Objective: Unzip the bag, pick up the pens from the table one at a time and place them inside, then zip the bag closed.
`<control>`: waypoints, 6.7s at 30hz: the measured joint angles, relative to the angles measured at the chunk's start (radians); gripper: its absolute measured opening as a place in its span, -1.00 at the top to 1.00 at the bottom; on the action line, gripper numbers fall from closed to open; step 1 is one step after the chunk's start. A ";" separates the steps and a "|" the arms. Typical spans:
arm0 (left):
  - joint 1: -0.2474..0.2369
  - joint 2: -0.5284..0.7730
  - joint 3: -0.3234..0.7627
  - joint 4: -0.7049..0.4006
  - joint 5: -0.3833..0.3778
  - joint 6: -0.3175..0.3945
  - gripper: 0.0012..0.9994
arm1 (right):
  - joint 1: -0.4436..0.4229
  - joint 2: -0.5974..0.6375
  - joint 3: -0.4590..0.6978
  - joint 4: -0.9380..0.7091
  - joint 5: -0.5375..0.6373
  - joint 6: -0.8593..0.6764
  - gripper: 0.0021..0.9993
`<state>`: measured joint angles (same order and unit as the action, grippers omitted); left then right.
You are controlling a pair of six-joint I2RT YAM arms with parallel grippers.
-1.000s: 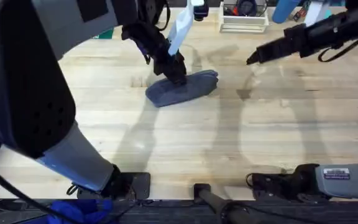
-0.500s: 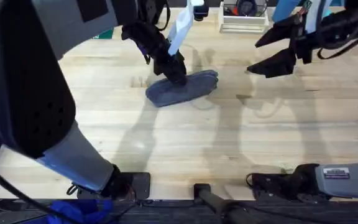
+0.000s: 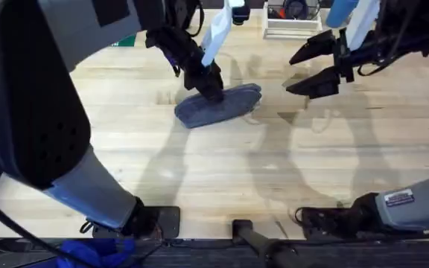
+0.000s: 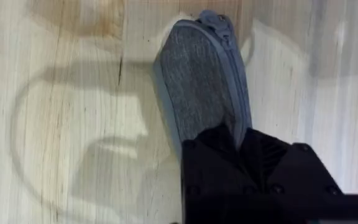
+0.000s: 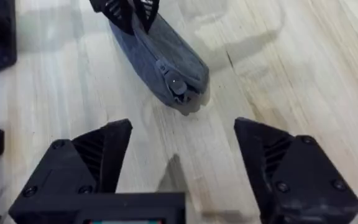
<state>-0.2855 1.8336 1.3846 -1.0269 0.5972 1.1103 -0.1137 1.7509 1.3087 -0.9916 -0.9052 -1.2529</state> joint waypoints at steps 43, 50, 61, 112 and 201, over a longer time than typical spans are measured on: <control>0.000 0.000 0.000 0.002 -0.007 0.000 0.92 | 0.127 0.191 0.000 0.131 -0.053 0.766 -0.99; 0.000 0.000 0.000 0.002 -0.008 0.000 0.92 | 0.163 0.191 0.000 0.148 -0.053 0.876 -0.99; 0.000 0.000 0.000 0.002 -0.010 0.000 0.92 | 0.239 0.191 0.000 0.213 -0.053 0.933 -0.98; 0.000 0.000 0.000 0.009 -0.013 0.000 0.92 | 0.215 0.191 0.000 0.232 -0.084 1.021 0.94; -0.018 0.000 0.004 0.036 0.016 0.000 0.92 | 0.045 0.187 -0.182 0.407 0.124 1.105 0.55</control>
<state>-0.3035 1.8336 1.3888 -0.9905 0.6128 1.1099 -0.0687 1.9374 1.1267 -0.5851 -0.7809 -0.1479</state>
